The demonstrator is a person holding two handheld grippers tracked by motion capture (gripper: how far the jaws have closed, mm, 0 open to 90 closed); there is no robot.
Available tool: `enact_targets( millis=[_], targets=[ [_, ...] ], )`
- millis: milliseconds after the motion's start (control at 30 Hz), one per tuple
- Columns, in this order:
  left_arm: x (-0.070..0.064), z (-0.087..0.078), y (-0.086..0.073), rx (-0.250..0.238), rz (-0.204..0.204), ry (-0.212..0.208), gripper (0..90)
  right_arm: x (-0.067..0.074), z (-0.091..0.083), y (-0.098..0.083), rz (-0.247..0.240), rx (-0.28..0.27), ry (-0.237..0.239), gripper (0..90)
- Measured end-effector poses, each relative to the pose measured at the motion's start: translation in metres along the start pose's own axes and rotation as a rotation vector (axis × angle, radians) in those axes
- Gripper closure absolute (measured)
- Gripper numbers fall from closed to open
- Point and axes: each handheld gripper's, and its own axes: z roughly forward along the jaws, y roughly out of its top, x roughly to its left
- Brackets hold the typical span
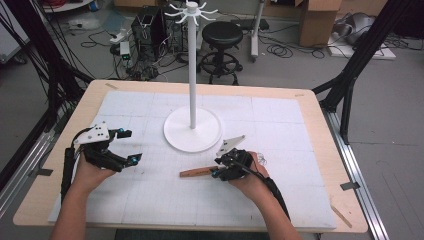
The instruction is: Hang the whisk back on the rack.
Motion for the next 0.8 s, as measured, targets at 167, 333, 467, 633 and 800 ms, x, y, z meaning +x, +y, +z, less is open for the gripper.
enact_targets(
  millis=[167, 333, 467, 633, 800],
  targets=[
    [0.0, 0.001, 0.0, 0.004, 0.0, 0.0, 6.9, 0.004, -0.008, 0.0, -0.006, -0.021, 0.027, 55.0],
    [0.0, 0.0, 0.0, 0.001, -0.001, 0.005, 6.9, 0.018, -0.003, 0.0, -0.072, 0.028, 0.068, 55.6],
    [0.0, -0.001, 0.0, 0.0, 0.002, 0.004, 6.9, 0.016, 0.004, 0.0, -0.064, 0.042, 0.066, 56.2],
    [0.001, -0.001, 0.0, -0.001, -0.002, 0.005, 6.9, 0.002, 0.006, 0.001, -0.003, 0.007, 0.021, 50.7],
    [0.002, 0.0, -0.001, -0.001, -0.006, 0.003, 6.9, -0.001, 0.002, 0.001, 0.015, -0.006, 0.025, 49.3]
  ],
)
